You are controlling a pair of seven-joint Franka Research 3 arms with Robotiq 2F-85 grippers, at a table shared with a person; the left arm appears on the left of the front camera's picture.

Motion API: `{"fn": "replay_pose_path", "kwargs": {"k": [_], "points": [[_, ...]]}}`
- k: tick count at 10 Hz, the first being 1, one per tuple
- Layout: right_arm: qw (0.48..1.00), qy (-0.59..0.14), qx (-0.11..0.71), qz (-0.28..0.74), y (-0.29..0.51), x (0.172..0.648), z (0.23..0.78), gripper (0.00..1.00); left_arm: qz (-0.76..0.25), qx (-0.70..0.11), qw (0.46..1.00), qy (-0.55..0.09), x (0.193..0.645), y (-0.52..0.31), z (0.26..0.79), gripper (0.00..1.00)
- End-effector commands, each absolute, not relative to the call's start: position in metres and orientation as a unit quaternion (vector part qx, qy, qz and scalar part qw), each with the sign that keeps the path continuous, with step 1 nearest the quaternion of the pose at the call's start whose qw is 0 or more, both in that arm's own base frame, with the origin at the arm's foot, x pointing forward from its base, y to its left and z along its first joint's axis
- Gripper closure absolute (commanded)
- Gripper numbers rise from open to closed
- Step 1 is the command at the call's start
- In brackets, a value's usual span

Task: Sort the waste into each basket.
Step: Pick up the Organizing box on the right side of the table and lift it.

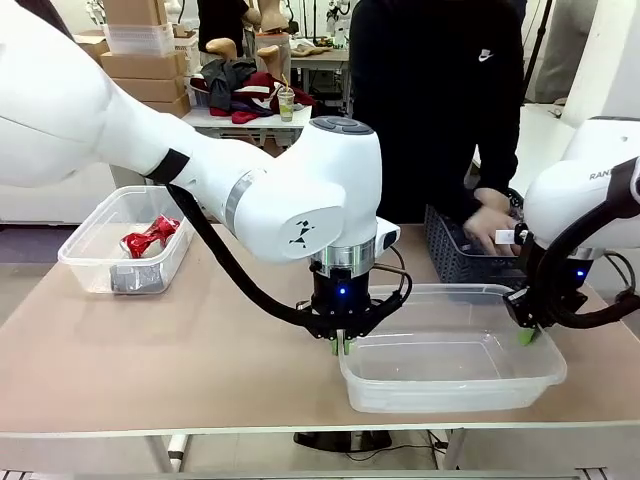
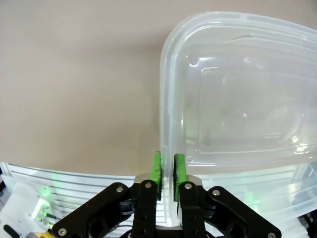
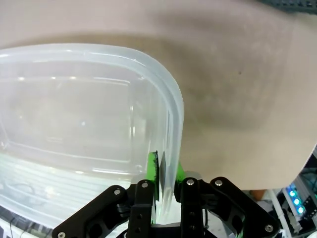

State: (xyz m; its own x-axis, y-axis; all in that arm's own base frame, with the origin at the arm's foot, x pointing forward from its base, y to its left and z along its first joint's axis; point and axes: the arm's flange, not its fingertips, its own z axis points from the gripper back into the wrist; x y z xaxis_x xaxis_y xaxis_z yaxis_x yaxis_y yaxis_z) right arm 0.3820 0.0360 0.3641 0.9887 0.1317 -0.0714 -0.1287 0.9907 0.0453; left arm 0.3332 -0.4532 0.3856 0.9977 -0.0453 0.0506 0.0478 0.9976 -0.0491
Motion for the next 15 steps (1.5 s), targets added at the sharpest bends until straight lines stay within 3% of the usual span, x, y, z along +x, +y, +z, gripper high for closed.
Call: {"fn": "replay_pose_path", "kwargs": {"k": [1, 5, 8, 9, 11, 12, 13, 15], "points": [[0.995, 0.025, 0.050, 0.081, 0.033, 0.356, 0.348, 1.00, -0.012, -0.019, 0.999, -0.035, 0.334, -0.459, 0.388, 1.00], [0.995, 0.027, 0.044, 0.088, 0.040, 0.354, 0.359, 1.00, -0.008, -0.034, 0.998, -0.043, 0.330, -0.448, 0.403, 1.00], [0.995, 0.065, -0.009, 0.075, 0.067, 0.351, 0.429, 1.00, 0.007, -0.037, 0.997, -0.069, 0.320, -0.408, 0.464, 1.00], [0.994, 0.066, -0.016, 0.083, 0.076, 0.353, 0.453, 1.00, 0.029, -0.004, 0.996, -0.082, 0.317, -0.396, 0.486, 1.00], [0.998, 0.029, 0.005, 0.060, 0.091, 0.364, 0.489, 1.00, 0.049, -0.005, 0.994, -0.101, 0.318, -0.375, 0.524, 1.00], [0.998, 0.001, 0.032, 0.050, 0.095, 0.367, 0.498, 1.00, 0.067, -0.009, 0.991, -0.119, 0.318, -0.367, 0.531, 1.00], [0.999, -0.021, 0.033, 0.018, 0.090, 0.361, 0.498, 1.00, 0.028, -0.019, 0.996, -0.087, 0.310, -0.399, 0.511, 1.00], [0.998, 0.008, 0.021, 0.062, 0.100, 0.360, 0.503, 1.00, 0.028, -0.019, 0.996, -0.087, 0.310, -0.399, 0.511, 1.00]]}}
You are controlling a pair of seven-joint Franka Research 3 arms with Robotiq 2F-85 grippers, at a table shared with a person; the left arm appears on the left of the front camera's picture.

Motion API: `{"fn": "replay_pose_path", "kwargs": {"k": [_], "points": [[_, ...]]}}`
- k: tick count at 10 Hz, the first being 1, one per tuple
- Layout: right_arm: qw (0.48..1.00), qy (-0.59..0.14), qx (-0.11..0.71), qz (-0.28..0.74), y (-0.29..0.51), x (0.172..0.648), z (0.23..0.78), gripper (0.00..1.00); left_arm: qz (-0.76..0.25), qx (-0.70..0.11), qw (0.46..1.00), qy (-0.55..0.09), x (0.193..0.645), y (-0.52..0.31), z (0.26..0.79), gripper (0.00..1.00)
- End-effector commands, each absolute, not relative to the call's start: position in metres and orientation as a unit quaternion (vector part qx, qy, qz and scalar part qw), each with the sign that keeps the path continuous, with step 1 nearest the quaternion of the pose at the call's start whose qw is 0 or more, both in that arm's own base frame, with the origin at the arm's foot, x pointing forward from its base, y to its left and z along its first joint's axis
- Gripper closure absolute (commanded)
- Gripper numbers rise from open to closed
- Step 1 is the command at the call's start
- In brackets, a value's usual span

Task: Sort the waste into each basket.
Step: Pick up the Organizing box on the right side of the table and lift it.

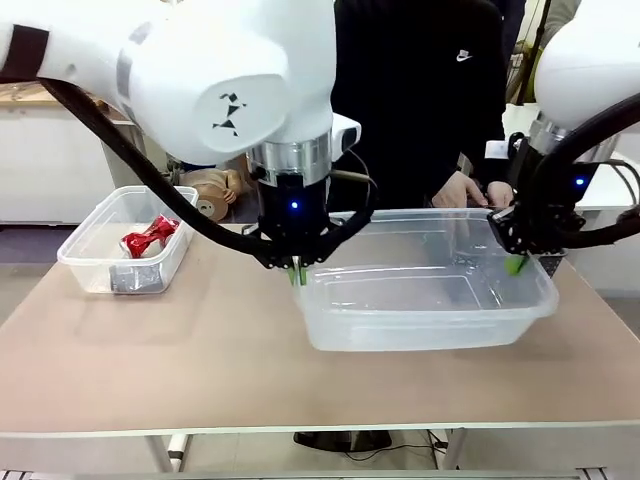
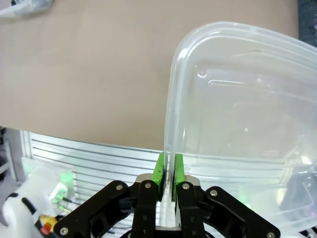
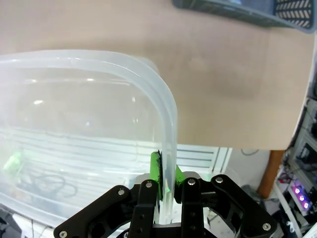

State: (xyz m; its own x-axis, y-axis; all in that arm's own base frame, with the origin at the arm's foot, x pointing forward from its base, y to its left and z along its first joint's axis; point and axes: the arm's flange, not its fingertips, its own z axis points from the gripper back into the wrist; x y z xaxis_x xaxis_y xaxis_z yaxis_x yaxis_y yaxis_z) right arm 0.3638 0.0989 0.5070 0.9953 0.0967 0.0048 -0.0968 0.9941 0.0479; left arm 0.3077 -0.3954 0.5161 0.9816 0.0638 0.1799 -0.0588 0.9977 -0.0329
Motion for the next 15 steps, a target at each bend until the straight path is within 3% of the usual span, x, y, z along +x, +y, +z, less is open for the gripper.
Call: {"fn": "replay_pose_path", "kwargs": {"k": [1, 2, 6, 10, 12, 13, 14, 15], "points": [[0.998, 0.008, 0.021, 0.062, 0.100, 0.360, 0.503, 1.00, 0.028, -0.019, 0.996, -0.087, 0.310, -0.399, 0.511, 1.00], [0.999, -0.001, 0.024, 0.048, 0.099, 0.364, 0.507, 0.95, 0.031, -0.014, 0.995, -0.091, 0.308, -0.395, 0.516, 0.92], [0.994, 0.004, 0.026, 0.109, 0.183, 0.429, 0.518, 0.95, 0.124, 0.009, 0.986, -0.114, 0.370, -0.316, 0.558, 0.92], [0.990, 0.032, 0.126, 0.061, 0.216, 0.448, 0.502, 0.95, 0.240, 0.059, 0.964, -0.097, 0.409, -0.281, 0.521, 0.92], [0.989, 0.064, 0.134, -0.012, 0.207, 0.432, 0.499, 0.95, 0.203, 0.061, 0.969, -0.124, 0.412, -0.290, 0.508, 0.92], [0.992, 0.044, 0.107, -0.056, 0.200, 0.430, 0.497, 0.95, 0.165, 0.033, 0.977, -0.131, 0.410, -0.294, 0.505, 0.92], [0.992, 0.033, 0.076, -0.093, 0.197, 0.434, 0.491, 0.95, 0.191, 0.053, 0.976, -0.090, 0.409, -0.281, 0.516, 0.92], [0.993, 0.045, 0.109, -0.002, 0.202, 0.451, 0.488, 0.95, 0.191, 0.053, 0.976, -0.090, 0.409, -0.281, 0.516, 0.92]]}}
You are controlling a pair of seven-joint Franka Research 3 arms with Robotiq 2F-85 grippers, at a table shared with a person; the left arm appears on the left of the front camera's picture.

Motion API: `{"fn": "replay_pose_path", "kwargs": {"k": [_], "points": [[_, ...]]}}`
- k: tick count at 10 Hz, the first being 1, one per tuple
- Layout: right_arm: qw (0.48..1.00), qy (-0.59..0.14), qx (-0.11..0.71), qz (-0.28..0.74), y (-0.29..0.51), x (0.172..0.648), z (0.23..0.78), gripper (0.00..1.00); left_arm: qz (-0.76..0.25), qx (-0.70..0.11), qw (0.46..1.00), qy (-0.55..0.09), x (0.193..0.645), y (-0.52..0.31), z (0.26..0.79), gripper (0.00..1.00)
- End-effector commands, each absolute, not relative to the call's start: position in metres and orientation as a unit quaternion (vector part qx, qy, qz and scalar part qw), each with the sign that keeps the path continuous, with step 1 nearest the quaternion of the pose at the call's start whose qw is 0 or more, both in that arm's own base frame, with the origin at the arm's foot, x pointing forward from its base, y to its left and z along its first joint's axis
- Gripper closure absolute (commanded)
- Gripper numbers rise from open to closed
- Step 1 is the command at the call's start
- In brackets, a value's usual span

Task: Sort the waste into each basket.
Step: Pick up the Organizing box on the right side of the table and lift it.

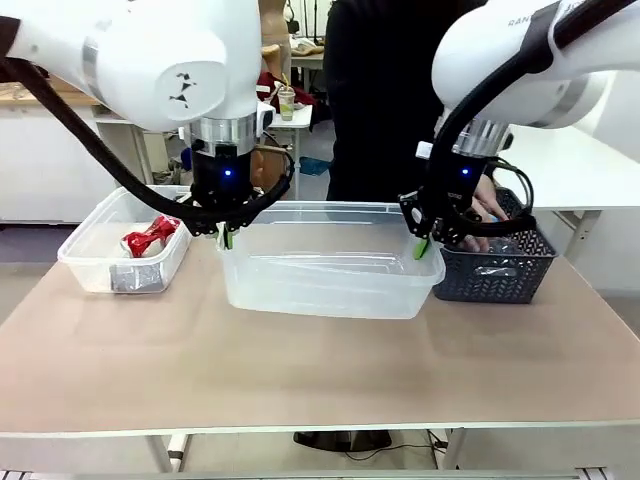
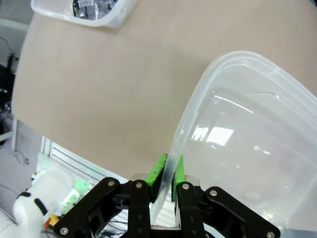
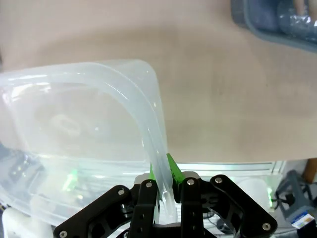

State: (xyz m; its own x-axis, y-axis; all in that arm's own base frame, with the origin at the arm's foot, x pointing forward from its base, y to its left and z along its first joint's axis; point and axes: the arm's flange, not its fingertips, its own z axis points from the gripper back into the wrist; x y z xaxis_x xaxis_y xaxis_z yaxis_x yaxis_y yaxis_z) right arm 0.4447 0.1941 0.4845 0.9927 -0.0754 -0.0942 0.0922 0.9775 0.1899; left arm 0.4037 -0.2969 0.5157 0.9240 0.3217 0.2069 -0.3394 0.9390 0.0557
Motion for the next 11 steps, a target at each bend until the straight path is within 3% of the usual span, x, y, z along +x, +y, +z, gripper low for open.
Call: {"fn": "replay_pose_path", "kwargs": {"k": [1, 5, 8, 11], "points": [[0.993, 0.045, 0.109, -0.002, 0.202, 0.451, 0.488, 0.95, 0.191, 0.053, 0.976, -0.090, 0.409, -0.281, 0.516, 0.92], [0.993, 0.045, 0.109, -0.002, 0.202, 0.451, 0.488, 0.95, 0.027, 0.021, 0.987, -0.156, 0.384, -0.297, 0.511, 0.92], [0.993, 0.045, 0.109, -0.002, 0.202, 0.451, 0.488, 0.95, 0.042, 0.046, 0.985, -0.161, 0.389, -0.294, 0.496, 0.92], [0.993, 0.045, 0.109, -0.002, 0.202, 0.451, 0.488, 0.95, 0.041, 0.043, 0.987, -0.149, 0.388, -0.298, 0.512, 0.92]]}}
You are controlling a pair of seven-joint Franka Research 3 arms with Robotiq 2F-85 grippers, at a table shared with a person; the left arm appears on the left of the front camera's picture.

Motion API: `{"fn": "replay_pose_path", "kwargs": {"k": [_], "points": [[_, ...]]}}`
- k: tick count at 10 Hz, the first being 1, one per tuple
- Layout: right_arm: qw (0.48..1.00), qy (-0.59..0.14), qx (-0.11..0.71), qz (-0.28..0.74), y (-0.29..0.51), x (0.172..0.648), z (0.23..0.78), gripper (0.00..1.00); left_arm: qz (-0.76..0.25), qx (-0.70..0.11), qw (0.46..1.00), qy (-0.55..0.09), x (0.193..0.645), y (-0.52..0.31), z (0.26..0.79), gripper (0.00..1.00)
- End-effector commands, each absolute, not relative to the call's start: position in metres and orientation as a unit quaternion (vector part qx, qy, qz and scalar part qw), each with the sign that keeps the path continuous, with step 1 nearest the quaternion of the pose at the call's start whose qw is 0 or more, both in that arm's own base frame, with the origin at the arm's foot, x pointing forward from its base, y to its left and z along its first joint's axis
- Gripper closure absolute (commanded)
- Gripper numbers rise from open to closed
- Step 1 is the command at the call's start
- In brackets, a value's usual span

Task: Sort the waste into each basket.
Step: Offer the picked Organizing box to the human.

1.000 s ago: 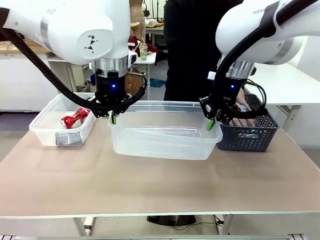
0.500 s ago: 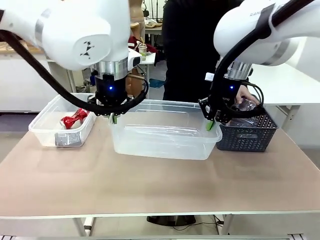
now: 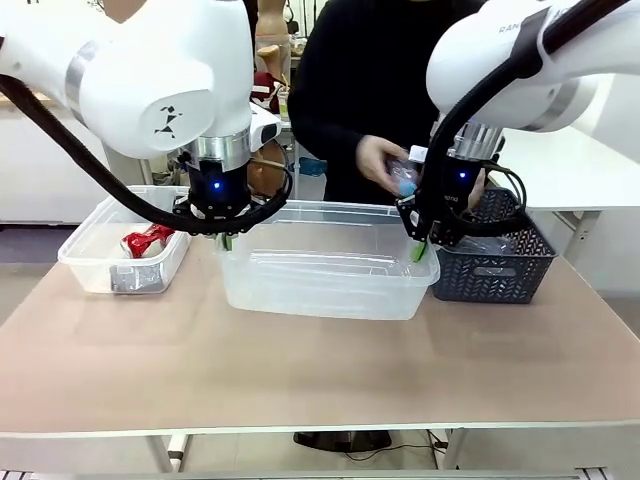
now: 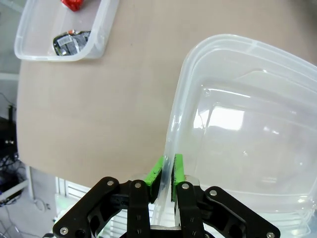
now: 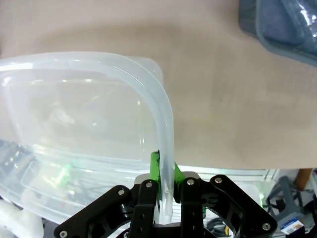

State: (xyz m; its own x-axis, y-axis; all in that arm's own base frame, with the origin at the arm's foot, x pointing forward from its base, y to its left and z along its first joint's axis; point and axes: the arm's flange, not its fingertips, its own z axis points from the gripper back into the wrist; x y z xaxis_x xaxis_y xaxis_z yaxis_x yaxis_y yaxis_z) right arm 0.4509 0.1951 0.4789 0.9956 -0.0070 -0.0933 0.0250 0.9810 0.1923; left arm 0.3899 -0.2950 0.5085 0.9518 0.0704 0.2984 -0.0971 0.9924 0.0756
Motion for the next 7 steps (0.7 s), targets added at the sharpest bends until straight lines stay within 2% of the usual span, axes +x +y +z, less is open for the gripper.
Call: {"fn": "replay_pose_path", "kwargs": {"k": [1, 7], "points": [[0.993, 0.045, 0.109, -0.002, 0.2019, 0.4509, 0.4876, 0.95, 0.041, 0.043, 0.987, -0.149, 0.3880, -0.2980, 0.5125, 0.92], [0.993, 0.045, 0.109, -0.002, 0.2019, 0.4509, 0.4876, 0.95, 0.041, 0.043, 0.987, -0.149, 0.3880, -0.2980, 0.5125, 0.92]]}}
